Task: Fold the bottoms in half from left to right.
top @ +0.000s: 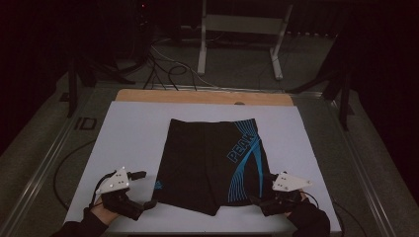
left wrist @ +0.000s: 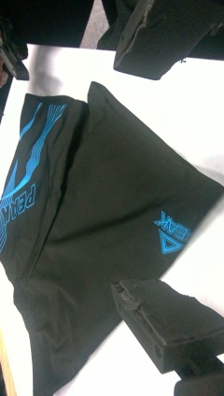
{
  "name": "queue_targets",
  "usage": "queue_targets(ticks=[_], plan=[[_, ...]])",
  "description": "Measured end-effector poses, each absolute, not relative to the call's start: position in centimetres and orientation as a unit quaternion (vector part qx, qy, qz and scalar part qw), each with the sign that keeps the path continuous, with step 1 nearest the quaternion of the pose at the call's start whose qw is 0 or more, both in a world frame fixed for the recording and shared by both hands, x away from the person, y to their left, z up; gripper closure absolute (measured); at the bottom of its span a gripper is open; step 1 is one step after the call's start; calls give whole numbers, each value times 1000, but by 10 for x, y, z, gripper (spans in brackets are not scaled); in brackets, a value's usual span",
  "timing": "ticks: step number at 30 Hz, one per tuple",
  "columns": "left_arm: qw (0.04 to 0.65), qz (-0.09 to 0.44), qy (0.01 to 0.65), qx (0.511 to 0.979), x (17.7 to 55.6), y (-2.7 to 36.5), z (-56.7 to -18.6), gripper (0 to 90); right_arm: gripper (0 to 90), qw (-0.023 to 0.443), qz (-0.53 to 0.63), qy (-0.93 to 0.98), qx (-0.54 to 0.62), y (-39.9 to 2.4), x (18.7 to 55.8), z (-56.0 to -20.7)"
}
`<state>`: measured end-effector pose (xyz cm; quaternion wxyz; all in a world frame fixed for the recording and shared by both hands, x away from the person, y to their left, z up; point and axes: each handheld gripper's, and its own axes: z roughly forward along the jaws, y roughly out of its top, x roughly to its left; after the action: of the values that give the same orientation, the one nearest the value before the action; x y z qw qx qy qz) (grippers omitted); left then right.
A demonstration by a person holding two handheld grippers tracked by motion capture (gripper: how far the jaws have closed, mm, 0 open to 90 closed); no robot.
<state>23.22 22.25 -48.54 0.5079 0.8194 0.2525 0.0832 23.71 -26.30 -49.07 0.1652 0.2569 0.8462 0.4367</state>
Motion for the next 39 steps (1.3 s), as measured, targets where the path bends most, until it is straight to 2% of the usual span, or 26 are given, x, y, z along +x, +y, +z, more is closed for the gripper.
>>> queue_targets(ticks=[16,27,39], plan=[[515,76,244,818,229,220,-481,0,92,135,429,857,251,-254,234,-483],[515,70,235,822,226,215,-477,0,91,140,439,852,249,-247,232,-456],[514,68,231,823,225,212,-476,0,91,158,454,843,241,-246,246,-428]])
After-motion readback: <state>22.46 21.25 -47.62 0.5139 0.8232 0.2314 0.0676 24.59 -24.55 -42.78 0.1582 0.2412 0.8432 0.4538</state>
